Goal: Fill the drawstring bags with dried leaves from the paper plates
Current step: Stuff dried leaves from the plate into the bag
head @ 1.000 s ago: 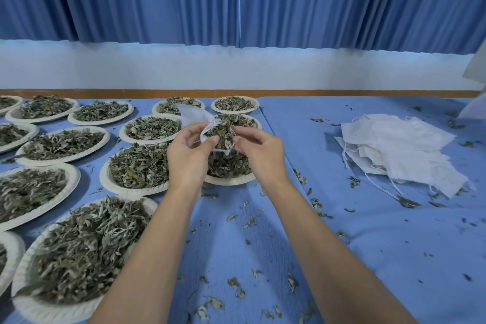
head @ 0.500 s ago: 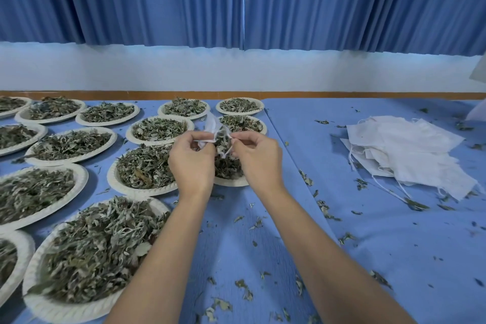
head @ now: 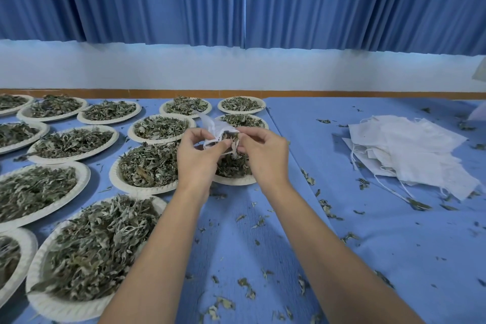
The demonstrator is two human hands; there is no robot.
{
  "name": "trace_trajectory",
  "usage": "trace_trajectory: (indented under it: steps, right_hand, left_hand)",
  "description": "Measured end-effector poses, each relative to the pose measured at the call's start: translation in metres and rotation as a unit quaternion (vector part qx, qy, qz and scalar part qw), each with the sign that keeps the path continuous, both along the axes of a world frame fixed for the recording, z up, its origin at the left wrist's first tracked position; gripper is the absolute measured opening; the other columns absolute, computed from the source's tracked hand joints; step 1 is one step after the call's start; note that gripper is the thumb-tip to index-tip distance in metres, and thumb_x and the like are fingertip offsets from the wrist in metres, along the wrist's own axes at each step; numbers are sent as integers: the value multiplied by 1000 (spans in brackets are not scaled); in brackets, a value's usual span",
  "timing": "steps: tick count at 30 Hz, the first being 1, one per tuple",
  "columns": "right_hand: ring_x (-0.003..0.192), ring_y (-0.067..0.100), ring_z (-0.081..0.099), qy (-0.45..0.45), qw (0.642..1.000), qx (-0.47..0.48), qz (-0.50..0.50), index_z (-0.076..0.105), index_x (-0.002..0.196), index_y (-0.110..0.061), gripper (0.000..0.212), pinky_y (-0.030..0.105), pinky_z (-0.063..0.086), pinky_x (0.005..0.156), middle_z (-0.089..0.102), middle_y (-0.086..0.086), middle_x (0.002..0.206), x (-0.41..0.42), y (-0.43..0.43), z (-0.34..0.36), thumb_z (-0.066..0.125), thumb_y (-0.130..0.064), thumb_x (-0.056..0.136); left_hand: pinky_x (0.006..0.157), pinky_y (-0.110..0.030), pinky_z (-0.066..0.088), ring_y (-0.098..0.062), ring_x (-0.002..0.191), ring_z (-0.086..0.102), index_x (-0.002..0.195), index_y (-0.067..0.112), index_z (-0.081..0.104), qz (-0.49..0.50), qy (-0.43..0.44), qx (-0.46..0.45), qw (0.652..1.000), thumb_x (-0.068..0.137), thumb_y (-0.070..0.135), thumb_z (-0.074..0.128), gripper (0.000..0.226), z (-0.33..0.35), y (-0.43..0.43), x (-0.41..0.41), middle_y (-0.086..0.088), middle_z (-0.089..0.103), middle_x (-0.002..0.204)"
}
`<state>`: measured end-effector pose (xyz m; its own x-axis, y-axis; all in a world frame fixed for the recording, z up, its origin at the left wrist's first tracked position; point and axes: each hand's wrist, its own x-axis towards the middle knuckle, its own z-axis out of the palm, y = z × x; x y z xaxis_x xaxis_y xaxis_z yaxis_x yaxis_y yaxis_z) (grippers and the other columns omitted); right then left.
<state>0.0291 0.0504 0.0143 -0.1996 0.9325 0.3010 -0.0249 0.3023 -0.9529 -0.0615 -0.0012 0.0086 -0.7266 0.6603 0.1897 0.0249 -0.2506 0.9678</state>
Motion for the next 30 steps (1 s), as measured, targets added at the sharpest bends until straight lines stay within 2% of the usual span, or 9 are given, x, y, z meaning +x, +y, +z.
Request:
trace_trajectory:
  steps: [4, 8, 12, 15, 17, 20, 24, 27, 30]
  right_hand:
    - [67, 5, 66, -9, 1000, 19, 5, 71, 80, -26, 20, 14, 50, 62, 67, -10, 69, -1, -5, 1, 64, -8, 85]
    - [53, 1, 58, -12, 999, 28, 44, 67, 69, -23, 20, 17, 45, 55, 62, -13, 55, -7, -15, 0, 65, -5, 77]
    - [48, 2, 56, -3, 996, 19, 86, 65, 67, -19, 19, 20, 48, 55, 60, -11, 50, -9, -17, -1, 63, -3, 77]
    - [54, -3, 57, 5, 999, 27, 45, 65, 72, -23, 16, 13, 45, 55, 63, -13, 60, -9, -13, -2, 67, -9, 81]
    - [64, -4, 59, 0, 999, 30, 25, 65, 80, -23, 12, 10, 44, 58, 67, -10, 76, -8, -8, -3, 64, -13, 85]
    - [89, 5, 63, -30, 999, 26, 35, 61, 86, -24, 13, 12, 48, 67, 65, 0, 102, -7, -5, -8, 63, -11, 87]
    - [90, 13, 67, -20, 998, 25, 45, 65, 89, -26, 27, 19, 52, 72, 70, -1, 97, -7, -4, -8, 54, -1, 89]
    - [85, 12, 66, -36, 999, 38, 8, 71, 95, -23, 25, 27, 54, 76, 69, -9, 87, -6, -2, -5, 55, -4, 90]
    - [84, 18, 66, -43, 998, 48, -9, 72, 98, -21, 21, 38, 55, 79, 70, -5, 83, -6, -2, -3, 57, -8, 91]
  left_hand:
    - [86, -50, 50, -21, 84, 52, 77, 22, 47, 52, 82, -11, 995, 77, 5, 74, 32, -2, 2, 0, -2, 52, 86]
    - [69, -35, 40, -16, 75, 43, 74, 27, 40, 134, 127, -27, 982, 73, 0, 68, 39, -2, 6, 2, -8, 50, 94]
    - [62, -33, 35, -15, 65, 39, 72, 27, 38, 157, 112, -44, 980, 67, -5, 63, 41, -2, 8, -2, -7, 47, 90]
    - [66, -33, 39, -16, 72, 44, 74, 26, 40, 143, 125, -36, 981, 73, 8, 72, 37, -4, 9, -3, -8, 51, 90]
    - [71, -36, 45, -20, 79, 50, 75, 27, 42, 123, 132, -27, 983, 75, 16, 76, 36, -5, 9, -1, -12, 55, 94]
    - [75, -37, 52, -21, 84, 58, 77, 27, 45, 90, 126, -18, 988, 76, 11, 75, 34, -5, 9, 2, -11, 58, 97]
    - [73, -29, 52, -1, 77, 56, 86, 30, 45, 44, 124, -1, 991, 75, 6, 74, 39, 0, 5, 3, -2, 58, 99]
    - [79, -32, 52, -7, 79, 56, 95, 29, 47, 50, 148, -16, 988, 77, 8, 70, 36, 5, 2, 1, -7, 52, 114]
    - [76, -27, 48, -11, 76, 57, 100, 30, 51, 100, 195, -25, 975, 81, 18, 68, 28, 9, -2, -1, 2, 49, 110]
